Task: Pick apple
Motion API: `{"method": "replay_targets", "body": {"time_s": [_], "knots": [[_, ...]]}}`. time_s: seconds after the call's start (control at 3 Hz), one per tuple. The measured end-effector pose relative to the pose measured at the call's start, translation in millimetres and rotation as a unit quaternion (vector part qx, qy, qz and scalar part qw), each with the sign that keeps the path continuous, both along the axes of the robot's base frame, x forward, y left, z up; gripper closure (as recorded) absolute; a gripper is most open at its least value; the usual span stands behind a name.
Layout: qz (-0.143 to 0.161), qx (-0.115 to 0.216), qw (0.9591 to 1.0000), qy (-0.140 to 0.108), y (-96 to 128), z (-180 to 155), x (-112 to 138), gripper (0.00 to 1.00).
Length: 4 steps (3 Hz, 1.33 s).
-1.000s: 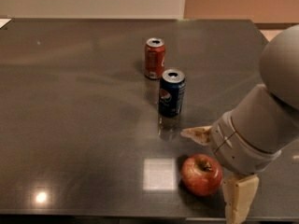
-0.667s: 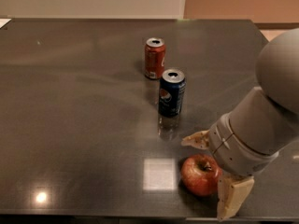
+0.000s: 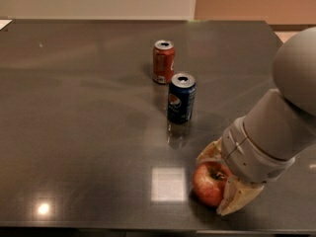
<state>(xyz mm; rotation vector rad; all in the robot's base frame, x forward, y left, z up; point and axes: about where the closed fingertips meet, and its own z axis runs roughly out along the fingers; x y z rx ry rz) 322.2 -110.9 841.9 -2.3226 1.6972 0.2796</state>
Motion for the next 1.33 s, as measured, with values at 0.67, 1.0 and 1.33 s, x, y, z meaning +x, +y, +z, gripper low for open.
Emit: {"method": "replay_targets", "body": {"time_s": [0.67, 1.0, 1.33], "knots": [[-0.05, 0.026, 0.9984, 0.006, -7.3, 48.6, 29.6, 1.0], [-0.072, 0.029, 0.997, -0.007, -14.8, 82.5, 48.6, 1.0], [-0.085, 0.038, 0.9951, -0.033, -20.9, 117.7, 59.7, 1.0]]}}
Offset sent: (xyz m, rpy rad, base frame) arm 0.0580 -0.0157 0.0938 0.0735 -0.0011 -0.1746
